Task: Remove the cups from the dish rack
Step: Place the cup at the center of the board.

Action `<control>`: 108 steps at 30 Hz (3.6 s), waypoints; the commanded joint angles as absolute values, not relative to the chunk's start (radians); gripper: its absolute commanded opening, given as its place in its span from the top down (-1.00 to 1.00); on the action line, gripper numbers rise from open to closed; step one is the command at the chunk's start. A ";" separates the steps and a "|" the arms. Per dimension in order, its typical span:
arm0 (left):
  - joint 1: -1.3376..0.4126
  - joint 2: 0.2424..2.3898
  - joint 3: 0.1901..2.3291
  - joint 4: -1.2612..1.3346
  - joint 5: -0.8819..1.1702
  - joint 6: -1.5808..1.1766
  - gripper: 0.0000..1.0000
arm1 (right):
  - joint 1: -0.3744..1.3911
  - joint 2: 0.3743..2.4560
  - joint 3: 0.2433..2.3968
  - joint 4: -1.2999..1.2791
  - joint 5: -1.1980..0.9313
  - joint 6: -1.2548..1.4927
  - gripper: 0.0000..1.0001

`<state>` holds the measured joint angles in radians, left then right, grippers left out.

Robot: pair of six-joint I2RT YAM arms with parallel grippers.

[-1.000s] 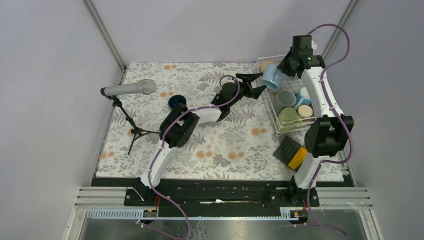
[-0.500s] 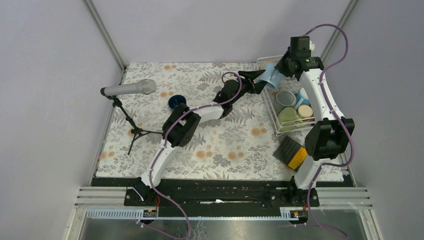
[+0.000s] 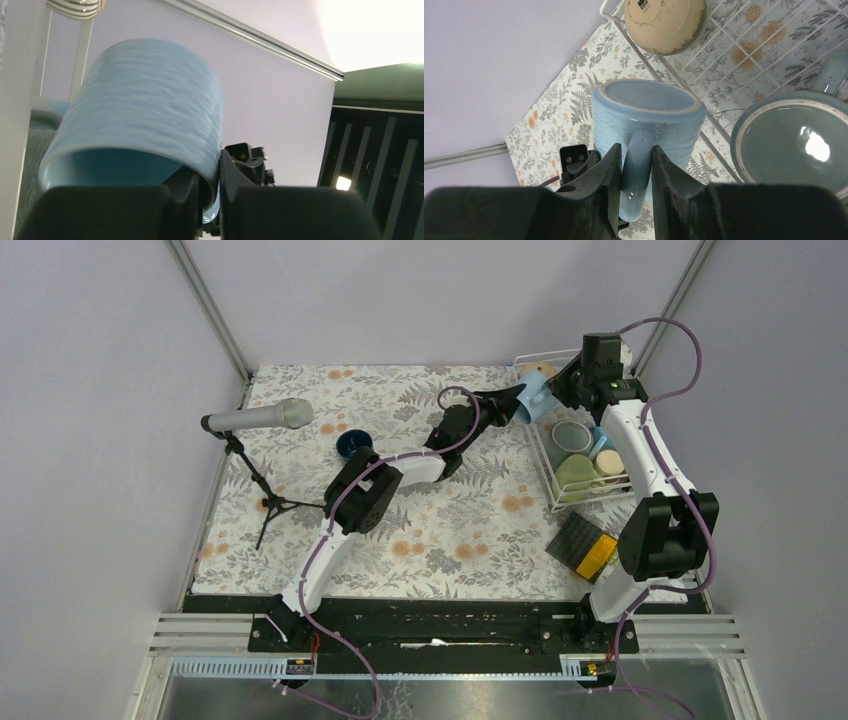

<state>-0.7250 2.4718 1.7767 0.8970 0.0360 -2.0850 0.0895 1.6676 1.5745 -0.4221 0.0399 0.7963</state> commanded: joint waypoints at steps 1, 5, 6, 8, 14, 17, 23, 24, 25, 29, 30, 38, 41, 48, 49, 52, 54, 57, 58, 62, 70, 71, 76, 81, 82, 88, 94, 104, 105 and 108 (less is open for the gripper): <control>-0.720 2.397 1.755 0.978 -0.037 -2.188 1.00 | 0.103 1.551 1.551 -0.270 0.002 0.825 1.00; -0.720 2.371 1.738 0.996 -0.052 -2.160 1.00 | 0.102 1.518 1.516 -0.257 0.002 0.827 0.96; -0.720 2.365 1.735 0.999 -0.054 -2.151 1.00 | 0.102 1.510 1.507 -0.258 0.002 0.822 0.79; -0.720 2.351 1.726 1.013 -0.056 -2.123 1.00 | 0.103 1.493 1.487 -0.257 0.003 0.812 0.39; -0.717 2.302 1.677 1.030 -0.055 -2.039 1.00 | 0.103 1.459 1.457 -0.321 -0.019 0.763 -0.33; -0.712 2.275 1.653 1.024 -0.036 -1.979 1.00 | 0.103 1.444 1.454 -0.363 -0.006 0.736 -0.49; -0.707 2.163 1.544 0.945 -0.005 -1.794 1.00 | 0.102 1.425 1.469 -0.423 0.056 0.671 -0.63; -0.707 2.142 1.521 0.937 -0.005 -1.772 1.00 | 0.102 1.422 1.470 -0.425 0.060 0.664 -0.64; -0.705 2.121 1.503 0.922 0.007 -1.744 1.00 | 0.103 1.420 1.471 -0.425 0.062 0.659 -0.66; -0.702 2.036 1.454 0.807 0.047 -1.596 1.00 | 0.102 1.444 1.506 -0.444 0.064 0.635 -0.75; -0.702 2.016 1.447 0.765 0.052 -1.551 1.00 | 0.102 1.450 1.511 -0.448 0.068 0.629 -0.84; -0.739 1.862 1.394 0.417 0.026 -1.129 1.00 | 0.103 1.512 1.549 -0.463 0.073 0.604 -0.99; -0.750 1.833 1.417 0.232 -0.023 -0.962 1.00 | 0.102 1.528 1.563 -0.463 0.067 0.599 -0.99; -0.755 1.834 1.538 -0.163 -0.217 -0.605 1.00 | 0.102 1.559 1.577 -0.462 0.043 0.599 -0.99; -0.753 1.842 1.565 -0.218 -0.243 -0.568 1.00 | 0.102 1.564 1.578 -0.460 0.037 0.602 -0.99; -0.745 1.898 1.671 -0.386 -0.308 -0.467 1.00 | 0.102 1.574 1.581 -0.457 0.024 0.606 -0.99; -0.729 1.942 1.741 -0.472 -0.333 -0.424 1.00 | 0.102 1.577 1.579 -0.453 0.015 0.609 -0.99; -0.704 2.006 1.837 -0.573 -0.345 -0.370 1.00 | 0.104 1.580 1.575 -0.445 0.003 0.613 -0.99; -0.697 2.035 1.874 -0.621 -0.349 -0.355 1.00 | 0.104 1.580 1.575 -0.444 0.002 0.615 -0.99; -0.679 2.126 2.022 -0.726 -0.375 -0.318 1.00 | 0.105 1.590 1.580 -0.444 -0.025 0.615 -0.99; -0.632 2.217 2.144 -0.807 -0.368 -0.331 1.00 | 0.107 1.589 1.576 -0.442 -0.040 0.616 -0.99; -0.626 2.216 2.137 -0.807 -0.366 -0.339 1.00 | 0.107 1.589 1.575 -0.443 -0.040 0.616 -0.99; -0.601 2.201 2.085 -0.784 -0.365 -0.348 1.00 | 0.108 1.595 1.574 -0.442 -0.044 0.614 -0.99; -0.585 2.199 2.065 -0.783 -0.374 -0.347 1.00 | 0.112 1.601 1.576 -0.441 -0.050 0.617 -0.99; -0.583 2.198 2.060 -0.784 -0.373 -0.349 1.00 | 0.114 1.603 1.576 -0.440 -0.051 0.617 -0.99; -0.567 2.189 2.018 -0.767 -0.376 -0.355 1.00 | 0.119 1.607 1.575 -0.433 -0.049 0.621 -0.99; -0.555 2.178 1.993 -0.748 -0.352 -0.356 1.00 | 0.123 1.612 1.575 -0.433 -0.048 0.620 -0.99; -0.542 2.170 1.953 -0.714 -0.337 -0.374 0.43 | 0.127 1.620 1.581 -0.433 -0.048 0.618 -0.99; -0.541 2.171 1.954 -0.713 -0.339 -0.374 0.38 | 0.129 1.620 1.581 -0.433 -0.048 0.617 -0.99; -0.540 2.172 1.952 -0.707 -0.349 -0.376 0.30 | 0.129 1.620 1.583 -0.433 -0.049 0.616 -0.99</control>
